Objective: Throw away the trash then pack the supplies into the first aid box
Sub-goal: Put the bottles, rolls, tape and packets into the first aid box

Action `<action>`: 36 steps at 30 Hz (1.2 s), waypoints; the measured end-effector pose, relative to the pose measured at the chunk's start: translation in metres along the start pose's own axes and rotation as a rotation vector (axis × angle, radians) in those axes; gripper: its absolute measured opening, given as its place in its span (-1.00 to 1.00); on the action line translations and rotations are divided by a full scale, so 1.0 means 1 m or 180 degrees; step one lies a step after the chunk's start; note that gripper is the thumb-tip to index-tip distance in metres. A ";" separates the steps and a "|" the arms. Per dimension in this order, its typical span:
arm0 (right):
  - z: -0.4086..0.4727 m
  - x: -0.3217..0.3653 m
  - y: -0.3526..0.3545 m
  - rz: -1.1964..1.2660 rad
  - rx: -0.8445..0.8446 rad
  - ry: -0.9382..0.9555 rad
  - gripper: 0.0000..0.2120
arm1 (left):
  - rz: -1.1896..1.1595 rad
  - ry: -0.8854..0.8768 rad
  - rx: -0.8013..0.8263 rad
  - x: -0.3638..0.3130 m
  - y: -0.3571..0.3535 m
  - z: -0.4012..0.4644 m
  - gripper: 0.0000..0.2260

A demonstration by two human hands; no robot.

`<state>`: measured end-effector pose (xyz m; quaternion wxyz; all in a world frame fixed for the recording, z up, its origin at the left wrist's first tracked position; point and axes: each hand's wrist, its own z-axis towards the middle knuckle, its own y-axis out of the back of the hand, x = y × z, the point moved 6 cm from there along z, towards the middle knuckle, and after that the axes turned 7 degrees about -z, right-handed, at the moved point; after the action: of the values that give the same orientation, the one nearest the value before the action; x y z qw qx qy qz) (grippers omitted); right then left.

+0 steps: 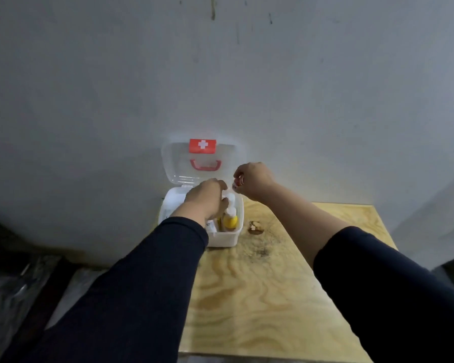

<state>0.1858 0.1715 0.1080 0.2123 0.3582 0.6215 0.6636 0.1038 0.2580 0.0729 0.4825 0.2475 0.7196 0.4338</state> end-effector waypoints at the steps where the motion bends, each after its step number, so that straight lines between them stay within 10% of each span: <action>1: 0.003 0.015 -0.003 0.0034 -0.0010 0.0033 -0.73 | 0.0012 0.0079 -0.0045 0.017 0.006 -0.003 -0.58; 12: 0.047 0.122 -0.095 -0.0090 0.0478 0.0175 -0.74 | -0.0813 0.0277 0.0190 0.149 -0.001 -0.008 -0.42; 18: 0.060 0.133 -0.111 0.0214 0.0421 -0.0101 -0.63 | -0.0925 0.0246 0.0493 0.171 -0.019 -0.005 0.06; 36: 0.047 0.118 -0.106 0.0079 0.0476 -0.0477 -0.55 | -0.1175 0.0068 0.0517 0.185 -0.045 0.022 0.02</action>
<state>0.1265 0.3034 0.0277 0.2226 0.4293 0.6472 0.5893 0.0505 0.3872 -0.0579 0.5246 0.1449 0.7904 0.2811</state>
